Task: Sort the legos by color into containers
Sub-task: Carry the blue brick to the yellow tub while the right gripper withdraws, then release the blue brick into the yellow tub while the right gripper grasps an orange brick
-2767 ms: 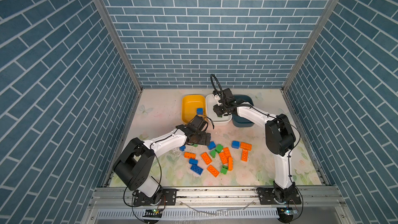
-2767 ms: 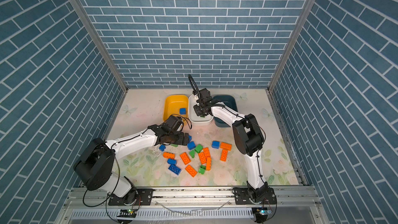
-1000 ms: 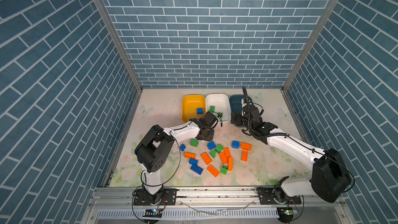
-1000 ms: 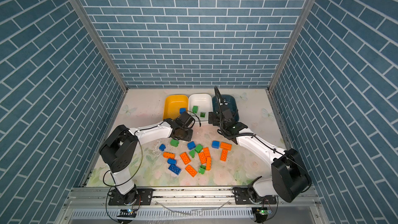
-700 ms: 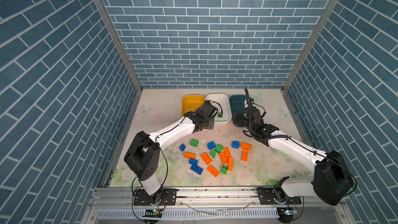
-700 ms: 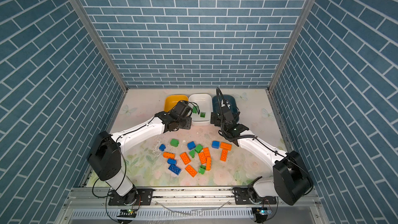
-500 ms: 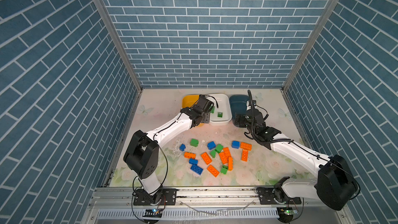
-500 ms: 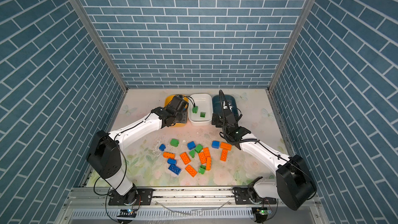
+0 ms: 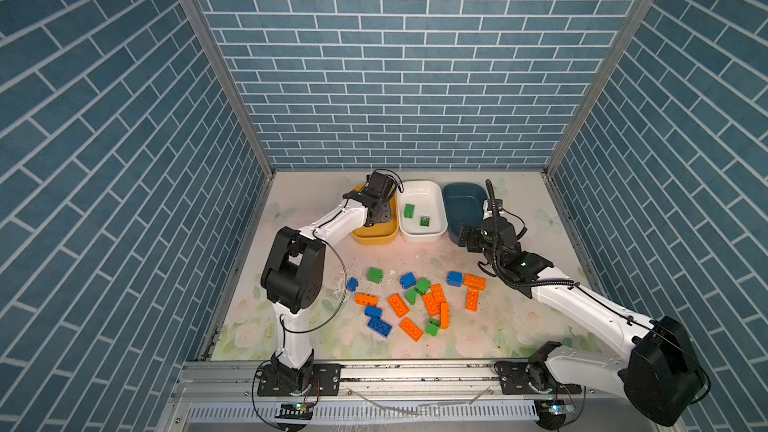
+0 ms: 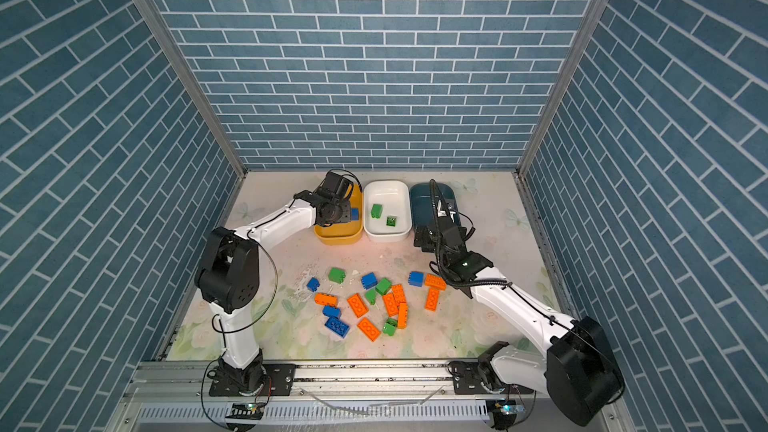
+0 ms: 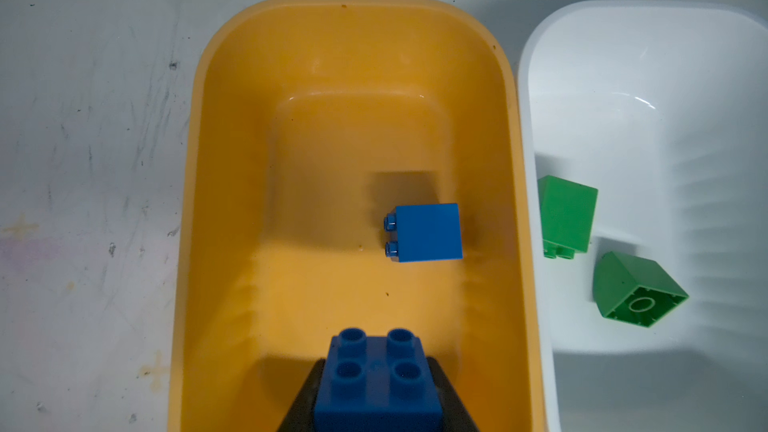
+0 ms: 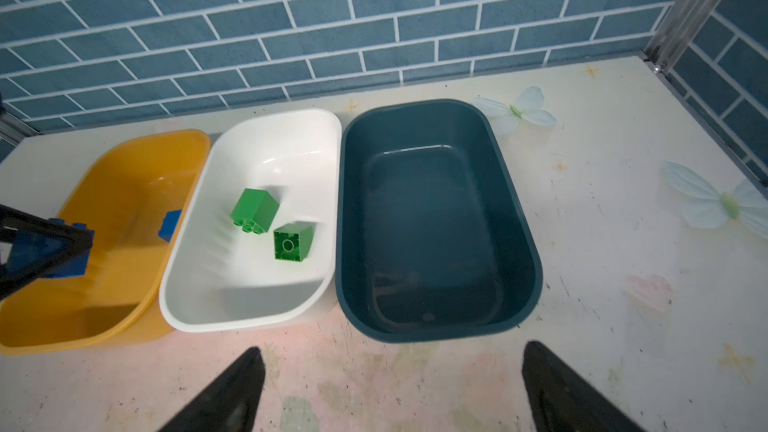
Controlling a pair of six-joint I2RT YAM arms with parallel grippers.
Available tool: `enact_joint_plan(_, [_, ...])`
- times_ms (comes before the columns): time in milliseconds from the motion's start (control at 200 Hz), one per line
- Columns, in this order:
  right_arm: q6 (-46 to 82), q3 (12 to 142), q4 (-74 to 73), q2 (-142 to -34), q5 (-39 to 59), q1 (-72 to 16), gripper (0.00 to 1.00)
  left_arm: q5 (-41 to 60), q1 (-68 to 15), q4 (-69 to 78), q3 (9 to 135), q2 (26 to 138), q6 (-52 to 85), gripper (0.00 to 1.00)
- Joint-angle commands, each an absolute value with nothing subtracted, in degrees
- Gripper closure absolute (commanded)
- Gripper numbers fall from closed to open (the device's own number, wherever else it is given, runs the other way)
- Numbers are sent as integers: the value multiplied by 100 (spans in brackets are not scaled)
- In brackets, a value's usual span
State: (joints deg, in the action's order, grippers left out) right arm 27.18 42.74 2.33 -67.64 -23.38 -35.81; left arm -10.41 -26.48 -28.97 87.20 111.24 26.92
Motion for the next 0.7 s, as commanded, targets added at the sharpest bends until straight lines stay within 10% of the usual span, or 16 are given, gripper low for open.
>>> enact_joint_plan(0, [3148,4063,562,-6585,-2547,-3568,4,-937,-2606,-3076,8891,11120,2733,50])
enact_joint_plan(430, [3690,3930,1979,-6656,-1888,-3487,6,-103,-2609,-2473,8477,10490,2786,3])
enact_joint_plan(695, [4017,3695,2462,-6984,-1076,-3155,11,34,-2604,-2302,8291,10160,2755,1])
